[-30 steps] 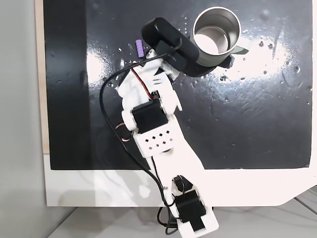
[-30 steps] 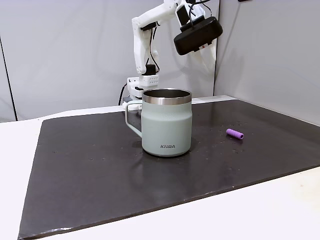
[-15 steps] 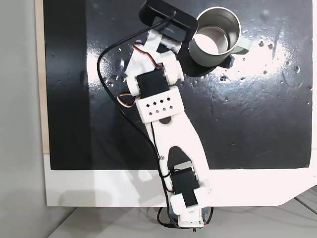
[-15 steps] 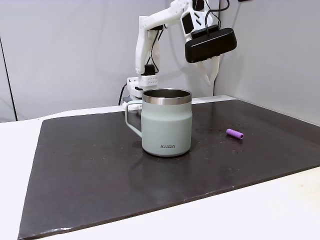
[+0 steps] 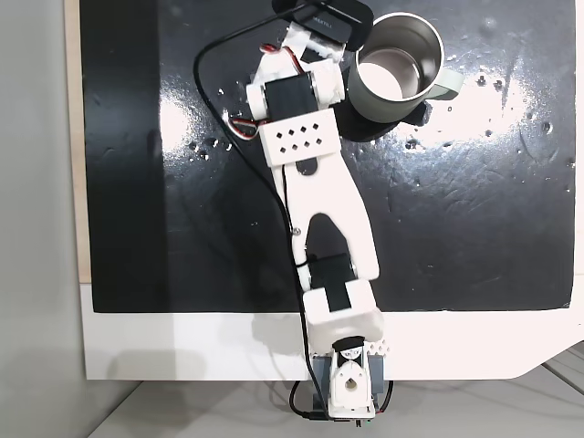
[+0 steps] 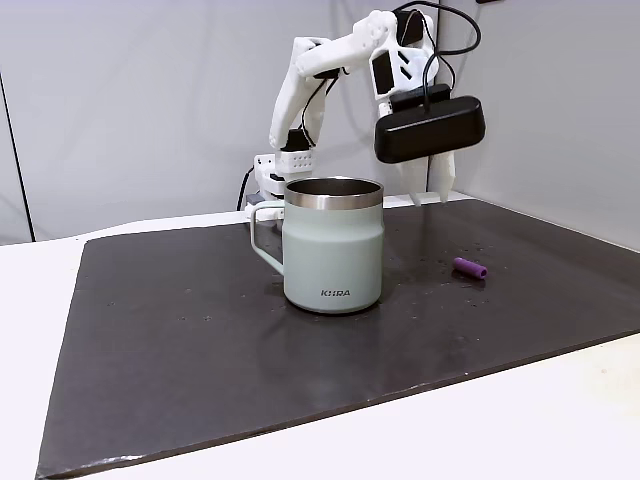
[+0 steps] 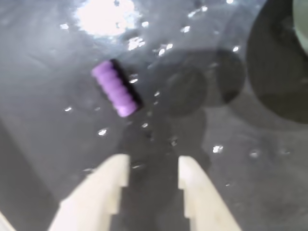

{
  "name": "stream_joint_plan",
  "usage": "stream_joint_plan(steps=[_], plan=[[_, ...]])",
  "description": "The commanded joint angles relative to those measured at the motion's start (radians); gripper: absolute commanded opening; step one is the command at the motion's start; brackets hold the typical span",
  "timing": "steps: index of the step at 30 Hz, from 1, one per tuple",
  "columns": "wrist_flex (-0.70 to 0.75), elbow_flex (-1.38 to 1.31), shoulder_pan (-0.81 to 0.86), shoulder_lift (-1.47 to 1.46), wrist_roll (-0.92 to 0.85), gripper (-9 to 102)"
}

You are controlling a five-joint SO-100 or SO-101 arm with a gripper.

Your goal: Grasp a pengrip and put it in the cup.

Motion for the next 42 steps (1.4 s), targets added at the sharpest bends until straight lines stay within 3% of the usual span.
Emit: stream_joint_plan(steps=[1, 8, 12, 13, 17, 42], plan=[[0.026, -0.152, 0.032, -0.051, -0.015, 19], [0.133, -0.414, 0.029, -0.255, 0.008, 22], [0.344, -0.979, 0.002, -0.589, 0.028, 24], [0.347, -1.009, -0.006, -0.618, 0.038, 24], [0.345, -0.83, -0.046, -0.575, 0.041, 25], [0.261, -1.043, -0.132, -0.755, 0.103, 25]])
